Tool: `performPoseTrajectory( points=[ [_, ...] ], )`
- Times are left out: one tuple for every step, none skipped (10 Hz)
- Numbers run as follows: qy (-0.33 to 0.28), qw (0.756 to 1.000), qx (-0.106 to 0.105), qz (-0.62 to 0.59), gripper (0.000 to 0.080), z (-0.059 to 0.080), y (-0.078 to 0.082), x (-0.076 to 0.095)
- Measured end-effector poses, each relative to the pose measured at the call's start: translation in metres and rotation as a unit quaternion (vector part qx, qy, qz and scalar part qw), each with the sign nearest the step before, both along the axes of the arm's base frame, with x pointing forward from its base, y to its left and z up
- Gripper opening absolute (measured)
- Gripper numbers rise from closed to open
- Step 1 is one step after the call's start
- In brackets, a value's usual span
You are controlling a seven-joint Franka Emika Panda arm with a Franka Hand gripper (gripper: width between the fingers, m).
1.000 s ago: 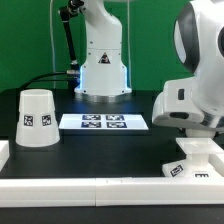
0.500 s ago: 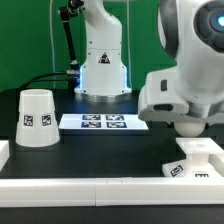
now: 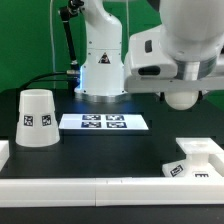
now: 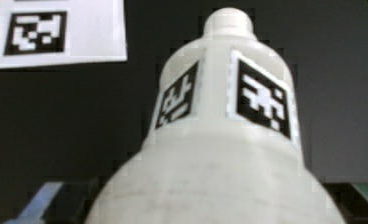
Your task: Assemble lamp
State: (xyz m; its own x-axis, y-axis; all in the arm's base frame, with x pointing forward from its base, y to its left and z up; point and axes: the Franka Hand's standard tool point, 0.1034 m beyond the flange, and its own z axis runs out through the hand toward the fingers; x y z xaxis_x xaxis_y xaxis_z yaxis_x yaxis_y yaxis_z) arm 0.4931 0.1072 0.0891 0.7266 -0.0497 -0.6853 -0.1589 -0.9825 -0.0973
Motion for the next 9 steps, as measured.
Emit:
performPoseTrajectory(
  points=[
    [-0.027,1.0,-0.003,-0.003,0.0574,-0.003,0.001,0.005],
    [-0.077,0.997,-0.008,-0.01,0.0574,-0.003,0.002,0.012],
    [-0.116,0.993,-0.007,0.009,0.0574,-0.003,-0.003,0.011],
    [-0.155,0.986,-0.011,0.06,0.0574,0.002,-0.015,0.015],
    [-0.2,0.975,-0.019,0.098,0.0574,0.014,-0.02,0.026],
    [-0.224,0.968,-0.011,0.116,0.0574,0.026,-0.022,0.028],
    [-0.271,0.954,-0.008,0.127,0.0574,0.037,-0.025,0.039],
    [-0.313,0.942,-0.012,0.125,0.0574,0.043,-0.028,0.045],
    [-0.337,0.934,-0.014,0.121,0.0574,0.04,-0.028,0.046]
  ],
)
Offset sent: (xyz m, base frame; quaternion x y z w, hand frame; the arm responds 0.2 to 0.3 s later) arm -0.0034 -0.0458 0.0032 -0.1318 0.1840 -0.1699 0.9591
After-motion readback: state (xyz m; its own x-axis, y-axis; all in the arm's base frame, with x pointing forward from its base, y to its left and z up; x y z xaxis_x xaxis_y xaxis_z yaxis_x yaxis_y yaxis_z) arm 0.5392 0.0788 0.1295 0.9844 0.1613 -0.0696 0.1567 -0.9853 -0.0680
